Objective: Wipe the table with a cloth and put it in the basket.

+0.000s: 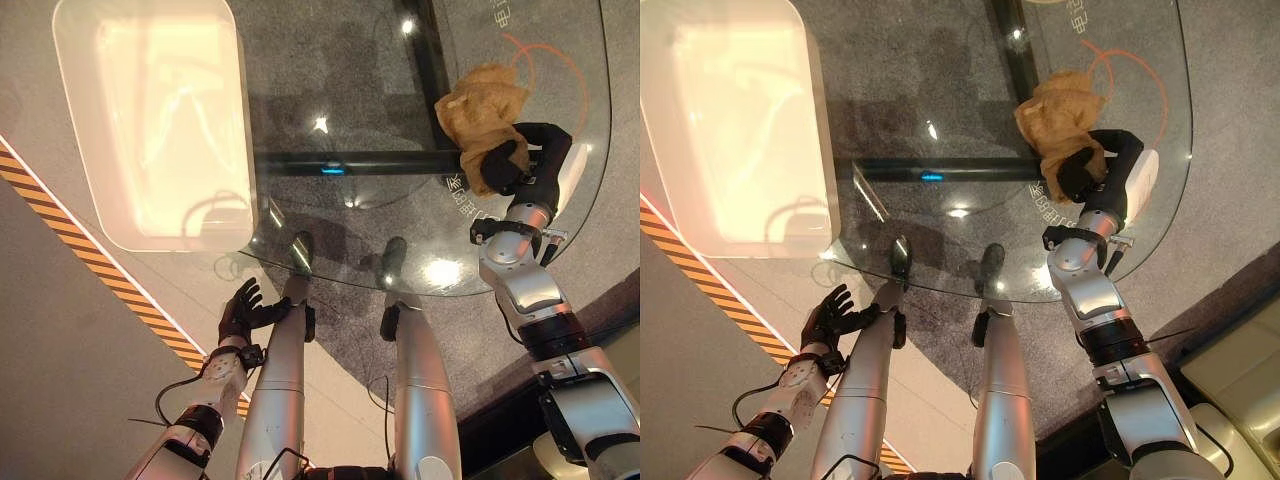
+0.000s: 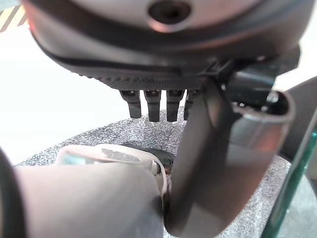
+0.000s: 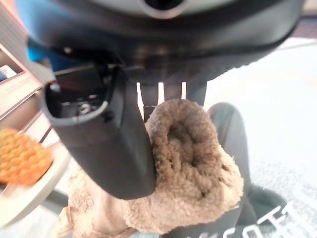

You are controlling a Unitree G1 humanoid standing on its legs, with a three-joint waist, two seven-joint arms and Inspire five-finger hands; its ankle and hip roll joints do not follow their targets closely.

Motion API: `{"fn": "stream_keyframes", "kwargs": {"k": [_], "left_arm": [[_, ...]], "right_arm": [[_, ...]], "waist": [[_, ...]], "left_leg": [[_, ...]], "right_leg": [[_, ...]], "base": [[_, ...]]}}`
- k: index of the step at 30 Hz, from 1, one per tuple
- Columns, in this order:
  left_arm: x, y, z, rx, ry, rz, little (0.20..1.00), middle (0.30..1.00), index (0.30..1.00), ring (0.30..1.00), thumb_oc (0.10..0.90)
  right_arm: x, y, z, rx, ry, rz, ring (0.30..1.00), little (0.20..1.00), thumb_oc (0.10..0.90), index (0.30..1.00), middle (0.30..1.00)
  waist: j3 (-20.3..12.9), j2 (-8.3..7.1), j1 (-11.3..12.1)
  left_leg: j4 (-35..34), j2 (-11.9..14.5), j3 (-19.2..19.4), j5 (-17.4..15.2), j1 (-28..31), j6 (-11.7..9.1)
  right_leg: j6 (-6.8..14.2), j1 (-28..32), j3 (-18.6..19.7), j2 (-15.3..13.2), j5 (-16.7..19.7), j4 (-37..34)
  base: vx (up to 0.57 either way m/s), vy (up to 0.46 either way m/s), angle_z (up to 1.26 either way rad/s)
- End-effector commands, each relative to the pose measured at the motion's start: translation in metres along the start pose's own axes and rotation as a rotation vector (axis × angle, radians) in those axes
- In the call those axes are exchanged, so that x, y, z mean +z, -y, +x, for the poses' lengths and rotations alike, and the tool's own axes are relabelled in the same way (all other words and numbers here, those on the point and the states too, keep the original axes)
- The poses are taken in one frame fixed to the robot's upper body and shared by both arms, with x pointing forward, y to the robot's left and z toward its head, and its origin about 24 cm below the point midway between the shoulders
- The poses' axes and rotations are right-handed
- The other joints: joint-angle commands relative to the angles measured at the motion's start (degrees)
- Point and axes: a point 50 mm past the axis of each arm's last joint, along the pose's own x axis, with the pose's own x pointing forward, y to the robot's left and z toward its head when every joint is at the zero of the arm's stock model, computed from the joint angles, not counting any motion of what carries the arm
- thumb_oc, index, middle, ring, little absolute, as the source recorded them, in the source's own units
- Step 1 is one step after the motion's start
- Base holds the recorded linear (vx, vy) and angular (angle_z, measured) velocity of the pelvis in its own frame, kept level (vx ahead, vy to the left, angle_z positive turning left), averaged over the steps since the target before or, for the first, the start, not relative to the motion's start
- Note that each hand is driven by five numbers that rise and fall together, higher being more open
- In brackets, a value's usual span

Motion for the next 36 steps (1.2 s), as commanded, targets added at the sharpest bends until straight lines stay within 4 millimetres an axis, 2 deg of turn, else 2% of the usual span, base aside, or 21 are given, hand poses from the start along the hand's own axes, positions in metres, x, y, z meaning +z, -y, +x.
{"fn": "stream_keyframes", "kwargs": {"k": [1, 2, 6, 10, 13, 14, 19, 20, 21, 22, 24, 28, 36], "left_arm": [[-0.076, -0.003, -0.043, 0.042, -0.226, -0.053, 0.9, 0.9, 0.9, 0.9, 0.8], [-0.07, -0.001, -0.039, 0.037, -0.207, -0.057, 0.9, 0.9, 0.9, 0.9, 0.8], [-0.069, 0.005, -0.038, 0.027, -0.207, -0.058, 0.9, 0.9, 0.9, 0.9, 0.8], [-0.069, 0.008, -0.038, 0.024, -0.209, -0.06, 0.9, 0.9, 0.9, 0.9, 0.8], [-0.075, 0.009, -0.041, 0.029, -0.225, -0.062, 0.9, 0.9, 0.9, 0.9, 0.8], [-0.069, 0.011, -0.037, 0.025, -0.207, -0.066, 0.9, 0.9, 0.9, 0.9, 0.8], [-0.068, 0.011, -0.037, 0.028, -0.199, -0.068, 0.9, 0.9, 0.9, 0.9, 0.8], [-0.067, 0.01, -0.036, 0.027, -0.197, -0.065, 0.9, 0.9, 0.9, 0.9, 0.8], [-0.073, 0.008, -0.041, 0.032, -0.216, -0.06, 0.9, 0.9, 0.9, 0.9, 0.8], [-0.074, 0.008, -0.041, 0.031, -0.217, -0.053, 0.9, 0.9, 0.9, 0.9, 0.8], [-0.073, 0.006, -0.041, 0.03, -0.215, -0.052, 0.9, 0.9, 0.9, 0.9, 0.8], [-0.072, 0.005, -0.041, 0.015, -0.208, -0.047, 0.9, 0.9, 0.9, 0.9, 0.8], [-0.067, 0.004, -0.038, 0.0, -0.196, -0.032, 0.9, 0.9, 0.9, 0.9, 0.8]], "right_arm": [[0.013, 0.063, 0.019, -0.333, 0.121, 0.099, 0.3, 0.2, 0.1, 0.3, 0.3], [0.018, 0.064, 0.021, -0.343, 0.133, 0.123, 0.3, 0.2, 0.1, 0.3, 0.3], [0.027, 0.058, 0.016, -0.298, 0.17, 0.219, 0.3, 0.2, 0.1, 0.3, 0.3], [0.039, 0.042, 0.009, -0.186, 0.203, 0.248, 0.3, 0.2, 0.1, 0.3, 0.3], [0.044, 0.024, -0.001, -0.059, 0.222, 0.241, 0.3, 0.2, 0.1, 0.3, 0.3], [0.052, 0.02, -0.002, -0.021, 0.251, 0.247, 0.3, 0.2, 0.1, 0.3, 0.3], [0.07, -0.01, -0.025, 0.263, 0.37, 0.174, 0.3, 0.2, 0.1, 0.3, 0.3], [0.069, -0.016, -0.028, 0.316, 0.374, 0.153, 0.3, 0.2, 0.1, 0.3, 0.3], [0.062, -0.019, -0.031, 0.352, 0.355, 0.134, 0.3, 0.2, 0.1, 0.3, 0.3], [0.059, -0.025, -0.036, 0.405, 0.349, 0.12, 0.3, 0.2, 0.1, 0.3, 0.3], [0.057, -0.03, -0.041, 0.457, 0.342, 0.112, 0.3, 0.2, 0.1, 0.3, 0.3], [0.045, -0.049, -0.061, 0.669, 0.311, 0.063, 0.3, 0.2, 0.1, 0.3, 0.3], [0.026, -0.073, -0.094, 0.961, 0.257, -0.023, 0.3, 0.2, 0.1, 0.3, 0.3]], "waist": [[-1.2, 3.75, 0.4], [-1.2, 3.66, 0.2], [-1.2, 3.89, 0.2], [-1.2, 3.96, 0.4], [-1.2, 4.08, 0.7], [-1.2, 3.96, 0.5], [-1.2, 3.93, 0.8], [-1.2, 4.0, 0.9], [-1.2, 4.12, 1.1], [-1.2, 4.13, 1.3], [-1.2, 4.12, 1.4], [-1.2, 4.08, 1.6], [-1.2, 4.14, 2.1]], "left_leg": [[0.8, 0.7, 4.5, -3.9, 2.7, 2.3], [0.4, 0.6, 4.9, -2.1, 0.8, 2.6], [0.2, 0.5, 5.1, -2.0, 0.9, 2.5], [-0.1, 0.4, 5.1, -1.8, 1.1, 2.5], [0.1, 0.4, 4.9, -3.4, 3.0, 2.2], [-0.5, 0.3, 5.3, -1.5, 1.3, 2.5], [-1.0, 0.3, 5.7, -1.1, 1.6, 2.4], [-0.9, 0.3, 5.7, -1.0, 1.4, 2.4], [-0.4, 0.4, 5.3, -2.9, 3.3, 2.1], [-0.2, 0.4, 5.2, -3.0, 3.4, 2.1], [-0.2, 0.4, 5.2, -3.0, 3.4, 2.1], [0.0, 0.3, 5.3, -2.7, 2.8, 2.1], [-0.1, 0.3, 5.2, -2.3, 2.5, 2.0]], "right_leg": [[-0.1, 0.3, 1.7, 3.8, 5.1, -2.6], [-0.5, -1.3, 1.4, 3.6, 6.8, -3.3], [-0.5, -1.2, 1.5, 3.4, 6.9, -3.5], [-0.6, -1.0, 1.4, 3.4, 6.9, -3.7], [-0.3, 0.7, 1.6, 3.7, 5.1, -3.1], [-0.8, -0.9, 1.3, 3.5, 6.7, -3.8], [-1.0, -0.7, 1.0, 3.5, 6.4, -3.8], [-1.0, -0.8, 1.0, 3.4, 6.3, -3.7], [-0.6, 0.9, 1.2, 3.6, 4.6, -3.0], [-0.6, 1.1, 1.1, 3.5, 4.5, -2.9], [-0.5, 1.0, 1.1, 3.5, 4.5, -2.8], [-0.5, 0.6, 0.6, 3.3, 4.6, -2.6], [-0.5, 0.2, 0.1, 3.0, 4.7, -2.4]], "base": [[-0.01, 0.007, -0.04], [-0.01, 0.009, -0.05], [-0.02, 0.005, -0.03], [0.0, 0.0, 0.0], [0.03, 0.017, 0.0], [-0.07, 0.015, 0.0], [-0.01, 0.004, 0.0], [0.05, 0.012, 0.0], [0.06, -0.001, 0.02], [0.06, -0.004, 0.02], [0.0, 0.0, 0.0], [0.0, 0.0, 0.0], [0.0, 0.0, 0.0]]}}
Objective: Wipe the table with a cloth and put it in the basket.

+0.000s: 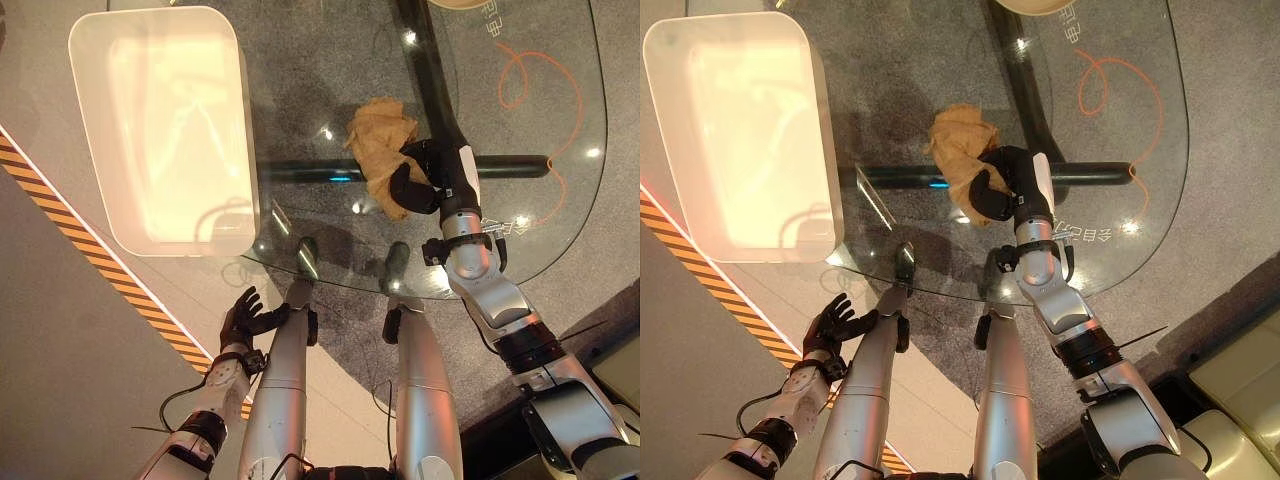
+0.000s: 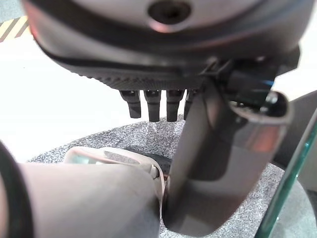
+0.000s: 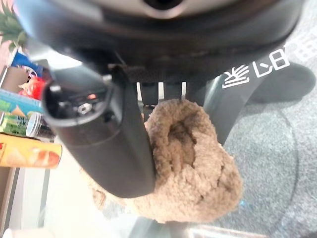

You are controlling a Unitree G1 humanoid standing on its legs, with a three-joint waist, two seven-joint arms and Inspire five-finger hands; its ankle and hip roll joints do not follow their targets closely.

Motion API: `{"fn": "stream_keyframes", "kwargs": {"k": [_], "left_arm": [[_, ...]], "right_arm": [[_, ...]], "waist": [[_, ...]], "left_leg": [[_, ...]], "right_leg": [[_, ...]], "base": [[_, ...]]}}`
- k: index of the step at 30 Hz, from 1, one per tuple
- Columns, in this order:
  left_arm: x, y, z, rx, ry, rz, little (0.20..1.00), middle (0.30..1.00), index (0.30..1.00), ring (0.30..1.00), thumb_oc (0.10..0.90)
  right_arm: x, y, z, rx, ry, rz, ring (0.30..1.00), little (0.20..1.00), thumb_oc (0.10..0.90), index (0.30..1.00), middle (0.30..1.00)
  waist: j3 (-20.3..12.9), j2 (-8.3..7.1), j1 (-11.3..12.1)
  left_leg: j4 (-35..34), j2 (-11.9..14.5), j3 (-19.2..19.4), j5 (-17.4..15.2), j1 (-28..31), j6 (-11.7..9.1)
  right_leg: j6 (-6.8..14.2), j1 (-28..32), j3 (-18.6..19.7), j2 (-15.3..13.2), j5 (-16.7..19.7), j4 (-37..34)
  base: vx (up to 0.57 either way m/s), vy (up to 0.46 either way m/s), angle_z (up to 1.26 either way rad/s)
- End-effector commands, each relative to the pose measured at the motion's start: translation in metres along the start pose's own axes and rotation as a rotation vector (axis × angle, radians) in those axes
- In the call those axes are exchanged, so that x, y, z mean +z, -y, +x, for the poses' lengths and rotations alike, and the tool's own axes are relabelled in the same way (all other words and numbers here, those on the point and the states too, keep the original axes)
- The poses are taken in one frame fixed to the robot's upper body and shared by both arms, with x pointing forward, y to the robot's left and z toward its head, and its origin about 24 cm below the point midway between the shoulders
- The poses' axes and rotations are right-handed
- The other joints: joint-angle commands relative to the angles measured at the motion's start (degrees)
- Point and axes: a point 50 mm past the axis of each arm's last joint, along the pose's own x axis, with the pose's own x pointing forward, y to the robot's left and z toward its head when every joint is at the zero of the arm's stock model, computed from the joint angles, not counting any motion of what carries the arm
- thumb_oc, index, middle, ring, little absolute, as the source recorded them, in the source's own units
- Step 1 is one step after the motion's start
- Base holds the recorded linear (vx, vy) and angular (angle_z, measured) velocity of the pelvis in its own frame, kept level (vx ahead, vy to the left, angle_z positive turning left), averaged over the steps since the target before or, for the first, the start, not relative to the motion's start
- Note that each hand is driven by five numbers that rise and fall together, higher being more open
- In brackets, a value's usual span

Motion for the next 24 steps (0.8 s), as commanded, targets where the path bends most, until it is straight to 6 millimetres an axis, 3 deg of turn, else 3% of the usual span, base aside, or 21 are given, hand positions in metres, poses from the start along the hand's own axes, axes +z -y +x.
{"fn": "stream_keyframes", "kwargs": {"k": [1, 14, 24], "left_arm": [[-0.056, -0.002, -0.031, -0.01, -0.155, 0.014, 0.9, 0.9, 0.9, 0.9, 0.8], [-0.043, -0.006, -0.026, -0.013, -0.105, -0.011, 0.9, 0.9, 0.9, 0.9, 0.8], [-0.038, -0.002, -0.024, -0.022, -0.094, -0.007, 0.9, 0.9, 0.9, 0.9, 0.8]], "right_arm": [[0.011, -0.045, -0.027, 0.325, 0.092, -0.055, 0.3, 0.2, 0.1, 0.3, 0.3], [0.0, -0.071, -0.04, 0.659, 0.025, -0.122, 0.3, 0.2, 0.1, 0.3, 0.3], [0.002, -0.07, -0.041, 0.66, 0.048, -0.053, 0.3, 0.2, 0.1, 0.3, 0.3]], "waist": [[-1.3, 3.01, 1.4], [-1.3, 3.0, 2.1], [-1.3, 2.98, 2.2]], "left_leg": [[2.1, 0.0, 4.9, -2.7, 0.0, 2.7], [2.7, 0.1, 4.6, -2.3, -0.8, 2.4], [2.7, 0.0, 4.3, -2.1, -0.5, 2.3]], "right_leg": [[-0.4, -1.2, 0.1, 2.8, 5.3, -2.5], [-0.3, -1.9, -0.6, 2.6, 5.5, -1.9], [-0.3, -1.8, -0.7, 2.7, 5.5, -1.7]], "base": [[0.0, 0.0, 0.0], [0.0, -0.005, 0.01], [0.0, -0.008, 0.02]]}}
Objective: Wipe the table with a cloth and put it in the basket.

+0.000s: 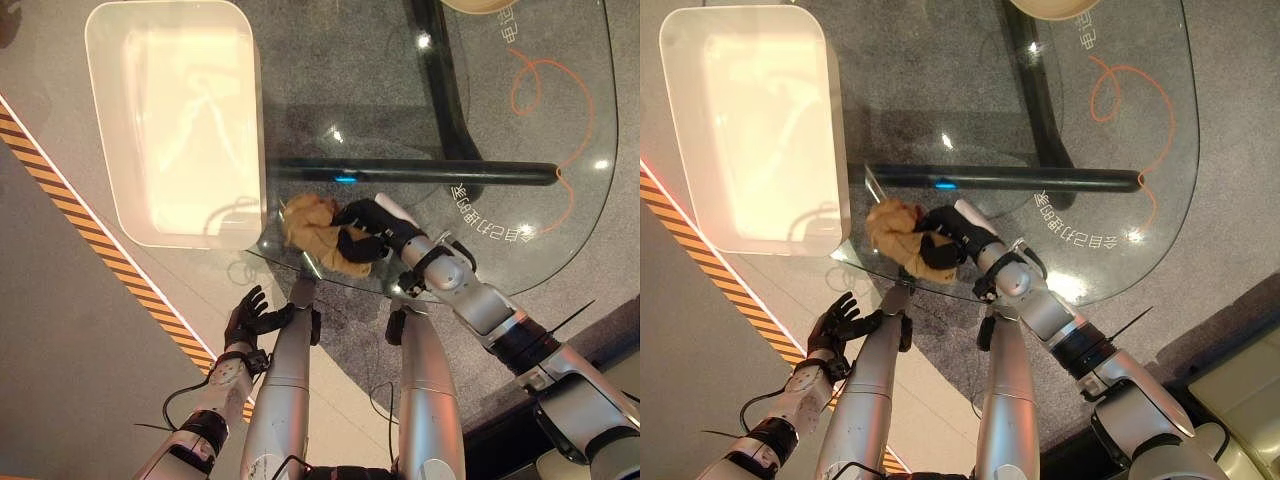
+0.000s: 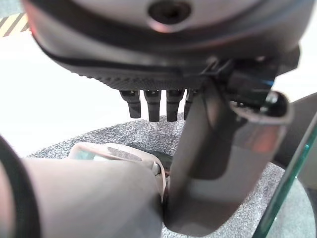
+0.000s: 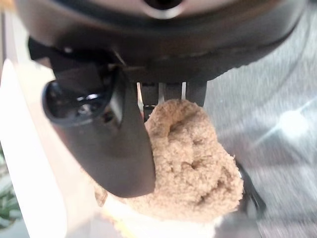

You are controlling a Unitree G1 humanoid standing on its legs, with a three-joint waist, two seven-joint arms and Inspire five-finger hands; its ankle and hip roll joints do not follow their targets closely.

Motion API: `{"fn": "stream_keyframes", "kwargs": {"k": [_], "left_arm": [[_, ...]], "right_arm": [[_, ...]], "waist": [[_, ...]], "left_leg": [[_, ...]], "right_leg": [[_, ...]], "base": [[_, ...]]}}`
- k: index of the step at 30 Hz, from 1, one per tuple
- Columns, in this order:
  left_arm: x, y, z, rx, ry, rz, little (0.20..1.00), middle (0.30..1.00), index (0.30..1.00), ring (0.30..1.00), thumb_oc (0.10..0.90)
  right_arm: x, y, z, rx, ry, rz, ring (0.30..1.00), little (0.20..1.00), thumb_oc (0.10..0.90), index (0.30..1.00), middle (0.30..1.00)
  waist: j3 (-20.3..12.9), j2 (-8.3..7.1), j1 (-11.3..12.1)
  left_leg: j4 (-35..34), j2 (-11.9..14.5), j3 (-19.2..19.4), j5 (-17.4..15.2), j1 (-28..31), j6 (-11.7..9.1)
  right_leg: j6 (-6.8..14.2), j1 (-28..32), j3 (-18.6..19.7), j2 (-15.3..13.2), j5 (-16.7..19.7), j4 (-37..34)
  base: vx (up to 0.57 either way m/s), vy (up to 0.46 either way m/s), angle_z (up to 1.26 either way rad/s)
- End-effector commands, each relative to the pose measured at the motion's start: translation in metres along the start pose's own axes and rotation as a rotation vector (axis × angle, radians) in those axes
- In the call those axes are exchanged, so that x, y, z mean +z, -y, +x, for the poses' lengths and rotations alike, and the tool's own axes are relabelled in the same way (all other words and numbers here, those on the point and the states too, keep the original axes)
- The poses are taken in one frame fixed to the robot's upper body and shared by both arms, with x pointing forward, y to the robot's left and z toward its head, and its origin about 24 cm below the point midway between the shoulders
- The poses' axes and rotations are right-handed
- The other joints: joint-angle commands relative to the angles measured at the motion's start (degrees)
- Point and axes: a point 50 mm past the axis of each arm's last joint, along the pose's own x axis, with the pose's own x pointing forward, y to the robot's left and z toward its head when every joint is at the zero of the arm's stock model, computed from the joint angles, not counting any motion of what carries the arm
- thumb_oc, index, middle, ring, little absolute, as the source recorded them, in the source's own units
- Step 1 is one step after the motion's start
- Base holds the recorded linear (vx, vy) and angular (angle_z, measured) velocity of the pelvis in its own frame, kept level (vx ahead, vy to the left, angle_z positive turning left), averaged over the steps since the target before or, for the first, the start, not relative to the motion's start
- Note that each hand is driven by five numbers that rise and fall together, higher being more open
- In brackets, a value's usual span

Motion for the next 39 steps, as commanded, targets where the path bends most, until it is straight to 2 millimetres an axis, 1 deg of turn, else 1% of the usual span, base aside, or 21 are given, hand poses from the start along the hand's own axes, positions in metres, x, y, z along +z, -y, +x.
{"fn": "stream_keyframes", "kwargs": {"k": [1, 5, 12, 19, 22, 23, 24, 25, 27, 32, 36, 39], "left_arm": [[-0.042, -0.007, -0.026, 0.02, -0.109, -0.031, 0.9, 0.9, 0.9, 0.9, 0.8], [-0.043, -0.009, -0.027, 0.026, -0.11, -0.035, 0.9, 0.9, 0.9, 0.9, 0.8], [-0.043, -0.011, -0.027, 0.031, -0.108, -0.045, 0.9, 0.9, 0.9, 0.9, 0.8], [-0.047, -0.018, -0.029, 0.056, -0.117, -0.065, 0.9, 0.9, 0.9, 0.9, 0.8], [-0.05, -0.026, -0.031, 0.072, -0.127, -0.086, 0.9, 0.9, 0.9, 0.9, 0.8], [-0.045, -0.027, -0.027, 0.066, -0.107, -0.095, 0.9, 0.9, 0.9, 0.9, 0.8], [-0.045, -0.027, -0.027, 0.066, -0.107, -0.095, 0.9, 0.9, 0.9, 0.9, 0.8], [-0.045, -0.028, -0.028, 0.066, -0.107, -0.096, 0.9, 0.9, 0.9, 0.9, 0.8], [-0.048, -0.035, -0.031, 0.07, -0.108, -0.126, 0.9, 0.9, 0.9, 0.9, 0.8], [-0.055, -0.049, -0.041, 0.061, -0.118, -0.19, 0.9, 0.9, 0.9, 0.9, 0.8], [-0.061, -0.054, -0.048, 0.042, -0.137, -0.249, 0.9, 0.9, 0.9, 0.9, 0.8], [-0.063, -0.055, -0.051, 0.029, -0.141, -0.265, 0.9, 0.9, 0.9, 0.9, 0.8]], "right_arm": [[0.02, -0.015, -0.011, 0.056, 0.157, 0.08, 0.3, 0.2, 0.1, 0.3, 0.3], [0.02, -0.013, -0.013, 0.037, 0.17, 0.107, 0.3, 0.2, 0.1, 0.3, 0.3], [0.015, -0.006, -0.015, -0.04, 0.17, 0.14, 0.3, 0.2, 0.1, 0.3, 0.3], [0.011, 0.001, -0.018, -0.097, 0.179, 0.202, 0.3, 0.2, 0.1, 0.3, 0.3], [0.01, 0.001, -0.019, -0.106, 0.185, 0.242, 0.3, 0.2, 0.1, 0.3, 0.3], [0.014, 0.006, -0.018, -0.117, 0.2, 0.243, 0.3, 0.2, 0.1, 0.3, 0.3], [0.014, 0.006, -0.018, -0.117, 0.2, 0.243, 0.3, 0.2, 0.1, 0.3, 0.3], [0.014, 0.007, -0.019, -0.12, 0.201, 0.252, 0.3, 0.2, 0.1, 0.3, 0.3], [0.011, 0.008, -0.022, -0.13, 0.202, 0.301, 0.3, 0.2, 0.1, 0.3, 0.3], [0.002, 0.009, -0.03, -0.141, 0.196, 0.373, 0.3, 0.2, 0.1, 0.3, 0.3], [-0.002, 0.008, -0.035, -0.14, 0.203, 0.424, 0.3, 0.2, 0.1, 0.3, 0.3], [-0.004, 0.007, -0.037, -0.137, 0.204, 0.44, 0.3, 0.2, 0.1, 0.3, 0.3]], "waist": [[-1.2, 2.56, 0.1], [-1.2, 2.42, 0.0], [-1.2, 2.18, -0.3], [-1.2, 1.57, -0.4], [-1.2, 1.24, -0.3], [-1.2, 1.05, -0.4], [-1.2, 1.05, -0.4], [-1.2, 1.01, -0.3], [-1.2, 1.02, 0.0], [-1.2, 1.3, 0.5], [-1.2, 1.4, 0.6], [-1.2, 1.42, 0.7]], "left_leg": [[3.6, -0.2, 5.8, -2.9, -0.5, 3.4], [3.6, -0.1, 5.8, -3.0, -0.1, 3.5], [3.1, 0.2, 5.9, -3.0, 1.4, 3.4], [1.4, 0.3, 5.9, -2.9, 5.7, 3.1], [0.5, 0.3, 5.8, -2.8, 8.6, 2.9], [-0.3, 0.2, 6.2, -0.9, 7.7, 3.2], [-0.3, 0.2, 6.2, -0.9, 7.7, 3.2], [-0.5, 0.2, 6.2, -0.9, 8.4, 3.2], [-1.5, 0.3, 6.0, -1.1, 11.9, 3.1], [-3.4, 0.4, 5.6, -1.1, 17.2, 2.9], [-4.2, 0.4, 5.3, -1.3, 20.2, 2.8], [-4.4, 0.4, 5.2, -1.4, 21.0, 2.8]], "right_leg": [[0.4, -1.8, 0.4, 2.6, 6.3, -2.7], [0.3, -1.4, 0.5, 2.8, 6.2, -2.5], [0.2, -0.1, 0.5, 2.9, 6.1, -2.7], [0.2, 4.3, 0.0, 2.7, 5.6, -3.9], [0.1, 7.4, -0.4, 2.7, 4.9, -4.1], [-0.4, 6.7, -0.9, 2.5, 6.4, -4.9], [-0.4, 6.7, -0.9, 2.5, 6.4, -4.9], [-0.4, 7.4, -1.0, 2.4, 6.2, -4.9], [-0.5, 10.7, -1.4, 2.3, 5.5, -5.3], [-0.6, 15.7, -1.8, 1.9, 4.7, -6.2], [-0.6, 18.7, -2.1, 1.8, 4.3, -6.7], [-0.7, 19.6, -2.2, 1.8, 4.1, -6.8]], "base": [[0.0, 0.0, 0.03], [0.0, 0.0, 0.0], [0.0, 0.0, 0.0], [-0.04, -0.023, 0.0], [-0.07, -0.034, -0.01], [-0.1, -0.027, 0.0], [-0.1, -0.023, -0.01], [-0.05, -0.033, 0.01], [-0.07, -0.038, 0.03], [-0.05, -0.026, 0.02], [-0.03, -0.02, 0.0], [-0.01, -0.015, 0.01]]}}
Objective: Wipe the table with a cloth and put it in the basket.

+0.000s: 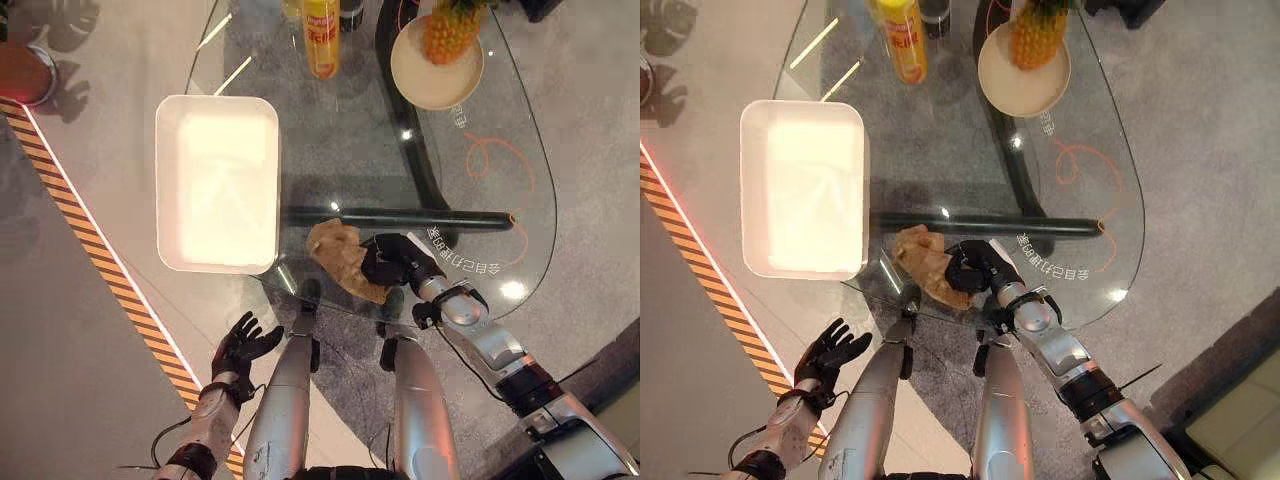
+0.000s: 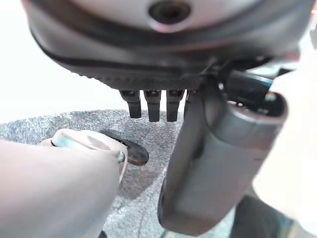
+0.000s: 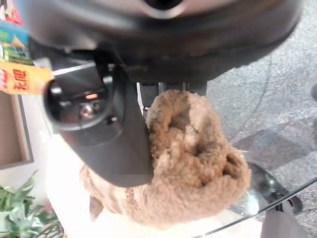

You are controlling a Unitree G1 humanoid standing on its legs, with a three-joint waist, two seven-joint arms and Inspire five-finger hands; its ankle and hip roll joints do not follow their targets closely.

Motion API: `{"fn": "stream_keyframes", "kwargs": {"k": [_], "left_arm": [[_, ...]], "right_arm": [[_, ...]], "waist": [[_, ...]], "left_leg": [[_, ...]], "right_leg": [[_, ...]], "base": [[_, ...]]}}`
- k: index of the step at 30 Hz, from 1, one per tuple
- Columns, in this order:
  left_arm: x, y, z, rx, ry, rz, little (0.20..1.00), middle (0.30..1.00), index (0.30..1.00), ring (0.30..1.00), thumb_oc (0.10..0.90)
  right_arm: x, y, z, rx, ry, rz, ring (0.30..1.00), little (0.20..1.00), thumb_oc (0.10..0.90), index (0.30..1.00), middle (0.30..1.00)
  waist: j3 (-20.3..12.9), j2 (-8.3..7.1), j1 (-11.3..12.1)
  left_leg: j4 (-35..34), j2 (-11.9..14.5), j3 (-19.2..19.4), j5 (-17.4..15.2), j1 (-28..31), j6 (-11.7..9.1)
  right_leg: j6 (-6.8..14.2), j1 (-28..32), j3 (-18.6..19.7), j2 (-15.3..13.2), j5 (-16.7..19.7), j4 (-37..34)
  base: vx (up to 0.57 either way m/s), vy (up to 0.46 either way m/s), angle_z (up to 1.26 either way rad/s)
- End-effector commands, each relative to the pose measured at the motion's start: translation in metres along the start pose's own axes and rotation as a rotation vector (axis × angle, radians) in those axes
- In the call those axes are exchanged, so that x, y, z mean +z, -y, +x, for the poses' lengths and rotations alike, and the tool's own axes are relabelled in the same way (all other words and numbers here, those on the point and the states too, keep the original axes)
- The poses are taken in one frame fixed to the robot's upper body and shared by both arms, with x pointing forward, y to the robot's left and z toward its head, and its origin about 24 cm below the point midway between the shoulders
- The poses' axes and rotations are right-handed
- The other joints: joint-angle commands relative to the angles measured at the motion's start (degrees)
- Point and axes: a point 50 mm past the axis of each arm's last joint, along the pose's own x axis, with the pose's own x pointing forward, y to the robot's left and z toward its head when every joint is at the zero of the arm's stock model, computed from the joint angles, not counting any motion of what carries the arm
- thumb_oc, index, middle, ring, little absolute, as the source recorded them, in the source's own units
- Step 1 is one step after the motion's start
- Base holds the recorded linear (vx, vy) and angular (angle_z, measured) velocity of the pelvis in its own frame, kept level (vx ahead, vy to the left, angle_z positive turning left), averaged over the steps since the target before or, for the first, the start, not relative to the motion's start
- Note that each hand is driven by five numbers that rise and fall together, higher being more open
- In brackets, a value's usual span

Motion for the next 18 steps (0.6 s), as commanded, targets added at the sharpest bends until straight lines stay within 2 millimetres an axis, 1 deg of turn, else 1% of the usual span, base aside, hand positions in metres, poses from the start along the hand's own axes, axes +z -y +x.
{"fn": "stream_keyframes", "kwargs": {"k": [1, 2, 4, 6, 7, 8, 9, 10, 11, 13, 15, 17, 18], "left_arm": [[-0.016, -0.012, -0.021, -0.08, -0.037, -0.059, 0.9, 0.9, 0.9, 0.9, 0.8], [-0.012, -0.006, -0.023, -0.15, -0.021, -0.044, 0.9, 0.9, 0.9, 0.9, 0.8], [-0.007, 0.002, -0.025, -0.208, -0.007, -0.065, 0.9, 0.9, 0.9, 0.9, 0.8], [0.0, 0.009, -0.028, -0.271, 0.015, -0.11, 0.9, 0.9, 0.9, 0.9, 0.8], [0.006, 0.018, -0.031, -0.329, 0.029, -0.168, 0.9, 0.9, 0.9, 0.9, 0.8], [0.008, 0.022, -0.034, -0.367, 0.035, -0.205, 0.9, 0.9, 0.9, 0.9, 0.8], [0.008, 0.023, -0.034, -0.381, 0.034, -0.22, 0.9, 0.9, 0.9, 0.9, 0.8], [0.01, 0.03, -0.038, -0.447, 0.029, -0.285, 0.9, 0.9, 0.9, 0.9, 0.8], [0.01, 0.032, -0.039, -0.462, 0.026, -0.3, 0.9, 0.9, 0.9, 0.9, 0.8], [0.009, 0.038, -0.045, -0.55, 0.007, -0.398, 0.9, 0.9, 0.9, 0.9, 0.8], [0.009, 0.043, -0.048, -0.602, -0.004, -0.459, 0.9, 0.9, 0.9, 0.9, 0.8], [0.012, 0.054, -0.054, -0.722, 0.002, -0.574, 0.9, 0.9, 0.9, 0.9, 0.8], [0.012, 0.055, -0.053, -0.723, 0.003, -0.574, 0.9, 0.9, 0.9, 0.9, 0.8]], "right_arm": [[0.056, -0.004, -0.014, 0.109, 0.333, 0.155, 0.3, 0.2, 0.1, 0.3, 0.3], [0.059, -0.004, -0.018, 0.137, 0.363, 0.209, 0.3, 0.2, 0.1, 0.3, 0.3], [0.063, -0.005, -0.023, 0.168, 0.398, 0.261, 0.3, 0.2, 0.1, 0.3, 0.3], [0.066, -0.006, -0.028, 0.194, 0.434, 0.303, 0.3, 0.2, 0.1, 0.3, 0.3], [0.068, -0.008, -0.032, 0.218, 0.472, 0.338, 0.3, 0.2, 0.1, 0.3, 0.3], [0.07, -0.009, -0.036, 0.234, 0.496, 0.361, 0.3, 0.2, 0.1, 0.3, 0.3], [0.07, -0.009, -0.037, 0.239, 0.506, 0.369, 0.3, 0.2, 0.1, 0.3, 0.3], [0.073, -0.01, -0.041, 0.263, 0.542, 0.397, 0.3, 0.2, 0.1, 0.3, 0.3], [0.074, -0.01, -0.042, 0.268, 0.549, 0.403, 0.3, 0.2, 0.1, 0.3, 0.3], [0.077, -0.009, -0.047, 0.289, 0.584, 0.425, 0.3, 0.2, 0.1, 0.3, 0.3], [0.079, -0.009, -0.05, 0.301, 0.603, 0.437, 0.3, 0.2, 0.1, 0.3, 0.3], [0.086, -0.009, -0.056, 0.343, 0.649, 0.467, 0.3, 0.2, 0.1, 0.3, 0.3], [0.087, -0.009, -0.056, 0.343, 0.65, 0.466, 0.3, 0.2, 0.1, 0.3, 0.3]], "waist": [[-1.3, 2.13, 1.3], [-1.3, 2.24, 1.3], [-1.3, 2.41, 1.4], [-1.3, 2.53, 1.4], [-1.3, 2.63, 1.4], [-1.3, 2.64, 1.5], [-1.3, 2.63, 1.5], [-1.3, 2.61, 1.5], [-1.3, 2.61, 1.5], [-1.3, 2.6, 1.4], [-1.3, 2.55, 1.4], [-1.3, 2.29, 1.2], [-1.3, 2.29, 1.2]], "left_leg": [[1.0, 0.4, 5.0, -2.3, 3.5, 2.5], [0.7, 0.4, 4.9, -2.3, 4.6, 2.5], [0.4, 0.4, 4.8, -2.3, 5.8, 2.5], [0.5, 0.3, 4.7, -2.4, 6.6, 2.6], [0.7, 0.2, 4.6, -2.5, 6.9, 2.7], [0.8, 0.1, 4.6, -2.5, 7.2, 2.7], [0.8, 0.1, 4.5, -2.5, 7.3, 2.7], [0.9, 0.0, 4.4, -2.5, 7.6, 2.7], [1.1, 0.0, 4.4, -2.7, 7.8, 2.7], [1.3, 0.0, 4.4, -2.8, 8.2, 2.8], [1.4, 0.0, 4.5, -2.8, 8.4, 2.8], [1.6, 0.1, 4.8, -3.0, 8.3, 2.8], [1.5, 0.1, 4.8, -2.8, 8.2, 2.8]], "right_leg": [[-1.0, 3.1, -1.1, 2.2, 3.9, -3.0], [-1.0, 4.3, -1.2, 2.3, 3.7, -3.2], [-1.1, 5.7, -1.4, 2.3, 3.5, -3.5], [-1.2, 6.7, -1.5, 2.2, 3.3, -3.7], [-1.3, 7.4, -1.7, 2.3, 3.1, -3.6], [-1.3, 7.9, -1.8, 2.2, 3.0, -3.7], [-1.3, 8.1, -1.9, 2.2, 3.0, -3.7], [-1.4, 8.6, -1.9, 2.2, 3.0, -3.8], [-1.4, 8.9, -1.9, 2.2, 2.8, -3.7], [-1.4, 9.5, -2.0, 2.0, 2.8, -3.7], [-1.5, 9.7, -2.0, 2.0, 2.8, -3.7], [-1.5, 9.8, -1.8, 2.2, 2.8, -3.8], [-1.5, 9.7, -1.8, 2.2, 3.0, -4.0]], "base": [[-0.04, -0.067, 0.03], [-0.03, -0.068, 0.03], [-0.01, -0.019, 0.01], [0.0, 0.0, 0.0], [-0.01, -0.031, 0.02], [-0.01, -0.032, 0.04], [-0.01, -0.034, 0.05], [0.0, -0.025, 0.03], [0.0, -0.026, 0.04], [0.01, -0.01, 0.04], [0.0, 0.0, 0.0], [0.0, 0.0, 0.0], [0.0, 0.0, 0.0]]}}
